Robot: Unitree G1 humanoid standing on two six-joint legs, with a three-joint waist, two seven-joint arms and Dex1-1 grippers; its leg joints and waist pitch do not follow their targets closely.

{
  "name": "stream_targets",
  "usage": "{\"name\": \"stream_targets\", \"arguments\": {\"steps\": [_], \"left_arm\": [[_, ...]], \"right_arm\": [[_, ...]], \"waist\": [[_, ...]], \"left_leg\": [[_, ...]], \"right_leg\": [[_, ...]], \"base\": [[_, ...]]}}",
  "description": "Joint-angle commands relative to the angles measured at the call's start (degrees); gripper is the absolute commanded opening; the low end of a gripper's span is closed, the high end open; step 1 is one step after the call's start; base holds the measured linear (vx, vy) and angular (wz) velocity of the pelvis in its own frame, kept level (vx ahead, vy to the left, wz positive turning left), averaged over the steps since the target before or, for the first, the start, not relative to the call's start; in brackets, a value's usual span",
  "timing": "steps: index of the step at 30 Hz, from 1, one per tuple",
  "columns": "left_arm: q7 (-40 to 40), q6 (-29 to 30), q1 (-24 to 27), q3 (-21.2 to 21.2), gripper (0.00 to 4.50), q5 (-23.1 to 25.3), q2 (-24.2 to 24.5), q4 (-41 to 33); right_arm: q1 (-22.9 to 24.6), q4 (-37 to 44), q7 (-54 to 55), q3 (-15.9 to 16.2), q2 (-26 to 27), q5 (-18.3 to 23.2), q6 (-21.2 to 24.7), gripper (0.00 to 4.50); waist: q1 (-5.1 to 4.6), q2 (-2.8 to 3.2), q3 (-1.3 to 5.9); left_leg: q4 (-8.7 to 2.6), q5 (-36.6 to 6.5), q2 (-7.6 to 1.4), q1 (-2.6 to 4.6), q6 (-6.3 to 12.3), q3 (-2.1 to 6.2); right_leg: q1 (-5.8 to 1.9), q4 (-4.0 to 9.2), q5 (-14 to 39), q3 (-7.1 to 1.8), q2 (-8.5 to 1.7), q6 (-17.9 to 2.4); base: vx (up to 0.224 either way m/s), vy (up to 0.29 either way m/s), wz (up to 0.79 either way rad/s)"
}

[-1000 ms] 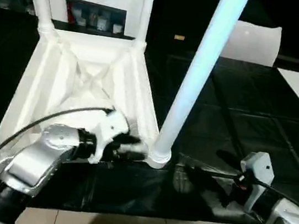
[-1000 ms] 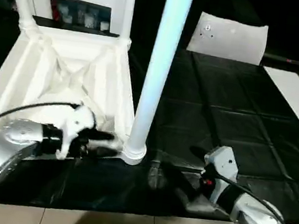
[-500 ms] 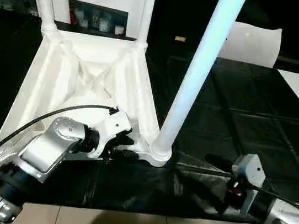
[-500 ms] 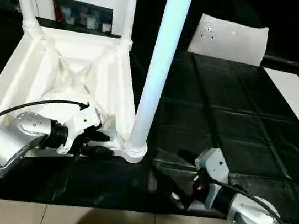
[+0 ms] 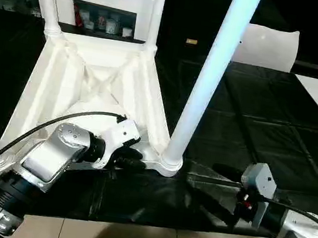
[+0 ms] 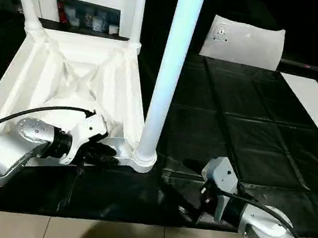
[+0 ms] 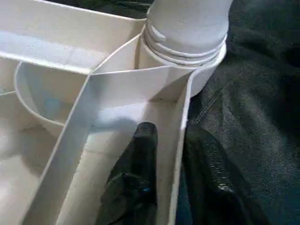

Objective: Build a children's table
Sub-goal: Rotate leg to tighten

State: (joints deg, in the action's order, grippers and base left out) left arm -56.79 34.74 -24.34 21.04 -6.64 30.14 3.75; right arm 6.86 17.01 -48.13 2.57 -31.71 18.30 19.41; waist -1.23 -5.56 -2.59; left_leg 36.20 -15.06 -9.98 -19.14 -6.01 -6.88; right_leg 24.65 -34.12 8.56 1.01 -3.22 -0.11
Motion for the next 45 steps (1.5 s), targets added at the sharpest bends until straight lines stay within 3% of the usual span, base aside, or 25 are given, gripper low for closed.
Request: {"name": "stream_targets", "arguments": {"steps": [1, 6, 9, 10, 12, 14, 17, 21, 22, 23, 24, 31, 45], "left_arm": [[0.3, 0.9, -0.3, 0.5, 0.56, 1.0, 0.8, 1.2], [-0.4, -0.6, -0.4, 0.7, 0.2, 1.0, 0.9, 1.2], [-4.6, -7.8, -0.3, 1.5, 0.06, 0.7, 1.7, 1.5], [-6.1, -8.9, -0.4, 2.1, 0.03, 0.8, 2.3, 2.0], [-7.2, -11.5, -0.9, 2.7, 0.03, 1.5, 2.4, 4.2], [-8.6, -14.3, -1.4, 3.6, 0.03, 2.3, 2.6, 6.3], [-12.1, -18.8, -2.4, 5.2, 0.03, 3.2, 3.0, 9.8], [-15.9, -22.0, -3.1, 5.9, 0.03, 2.8, 3.0, 11.6], [-17.2, -23.4, -3.6, 6.3, 0.0, 2.9, 3.1, 12.2], [-17.9, -23.7, -3.8, 6.5, 0.0, 3.0, 3.3, 12.4], [-18.8, -24.2, -4.0, 6.8, 0.0, 3.1, 3.5, 12.6], [-23.7, -28.5, -5.1, 8.4, 0.0, 4.1, 4.4, 14.3], [-26.1, -30.9, -6.4, 8.7, 0.0, 5.7, 4.2, 16.6]], "right_arm": [[-0.9, -1.5, -0.6, 0.0, -0.8, -0.4, -1.1, 4.5], [-2.5, -4.2, -1.4, 0.5, -0.5, -0.9, -2.3, 4.5], [-4.7, -7.5, -2.1, 1.4, 0.1, -1.7, -4.1, 4.5], [-6.0, -9.2, -2.3, 1.9, 0.5, -2.1, -5.0, 4.5], [-7.6, -10.6, -2.6, 2.5, 1.1, -2.4, -5.9, 4.5], [-9.6, -12.3, -3.7, 3.4, 1.7, -2.5, -6.6, 4.5], [-14.2, -16.3, -7.1, 5.9, 2.9, -3.0, -8.3, 4.5], [-18.2, -20.3, -12.0, 8.0, 4.1, -1.7, -8.9, 4.5], [-20.0, -22.6, -13.3, 8.8, 4.6, -2.0, -9.6, 4.2], [-20.8, -23.7, -14.0, 9.0, 4.8, -2.1, -9.8, 4.2], [-21.7, -24.9, -14.8, 9.4, 5.1, -2.2, -10.0, 4.13], [-27.8, -33.5, -20.5, 11.0, 6.8, -2.5, -12.4, 3.6], [-33.8, -41.8, -27.6, 13.1, 9.4, -3.1, -15.0, 2.41]], "waist": [[0.07, 0.24, 2.55], [-0.1, 0.07, 2.53], [-0.05, 0.07, 2.64], [-0.32, 0.13, 2.97], [-0.29, 0.11, 2.99], [-0.2, -0.12, 3.15], [-0.17, -0.04, 3.17], [0.04, 0.0, 3.09], [0.12, -0.19, 3.1], [0.14, -0.39, 3.12], [0.18, -0.11, 3.12], [0.73, -0.47, 3.41], [1.25, -0.63, 3.29]], "left_leg": [[-5.33, -9.9, -1.64, -1.68, 4.22, -0.46], [-5.36, -10.0, -1.64, -1.75, 4.28, -0.45], [-5.32, -9.5, -1.64, -1.65, 4.51, -0.48], [-5.38, -7.6, -1.72, -1.92, 4.7, -0.4], [-5.15, -5.7, -1.84, -1.61, 5.18, -0.66], [-4.98, -3.5, -1.8, -1.51, 5.67, -0.95], [-4.96, -3.5, -1.67, -1.41, 6.19, -1.04], [-5.04, -4.4, -1.83, -1.29, 5.37, -1.1], [-5.03, -4.1, -1.91, -1.16, 5.3, -1.14], [-5.06, -4.0, -1.94, -1.14, 5.29, -1.18], [-5.15, -3.8, -1.97, -1.16, 5.1, -1.13], [-4.98, -1.4, -2.04, -1.01, 4.87, -1.32], [-5.11, -3.2, -2.01, -1.05, 3.17, -1.33]], "right_leg": [[-3.05, 4.75, 29.9, -1.41, -3.0, -5.9], [-3.02, 4.87, 30.5, -1.35, -2.97, -5.7], [-2.98, 4.86, 30.0, -1.42, -3.04, -5.8], [-3.24, 4.32, 26.6, -1.47, -3.07, -6.6], [-3.07, 3.92, 21.6, -1.5, -2.99, -8.6], [-3.37, 3.42, 16.9, -1.61, -2.99, -10.5], [-3.47, 3.35, 16.9, -1.55, -3.06, -11.1], [-3.46, 3.31, 18.5, -1.67, -3.19, -11.3], [-3.38, 3.15, 17.9, -1.64, -3.18, -11.6], [-3.39, 3.16, 17.8, -1.6, -3.16, -11.8], [-3.41, 3.04, 17.4, -1.55, -3.18, -12.0], [-3.59, 2.37, 13.2, -1.55, -3.37, -13.4], [-3.65, 2.57, 16.2, -1.62, -3.4, -12.6]], "base": [[0.0, 0.0, 0.0], [0.0, 0.0, 0.0], [0.0, 0.0, 0.0], [0.0, 0.0, 0.0], [0.0, 0.0, 0.0], [0.0, 0.0, 0.0], [0.0, 0.0, 0.0], [0.0, 0.0, 0.0], [0.0, 0.0, 0.0], [0.0, 0.0, 0.0], [0.0, 0.0, 0.0], [0.0, 0.0, 0.0], [0.0, 0.0, 0.0]]}}
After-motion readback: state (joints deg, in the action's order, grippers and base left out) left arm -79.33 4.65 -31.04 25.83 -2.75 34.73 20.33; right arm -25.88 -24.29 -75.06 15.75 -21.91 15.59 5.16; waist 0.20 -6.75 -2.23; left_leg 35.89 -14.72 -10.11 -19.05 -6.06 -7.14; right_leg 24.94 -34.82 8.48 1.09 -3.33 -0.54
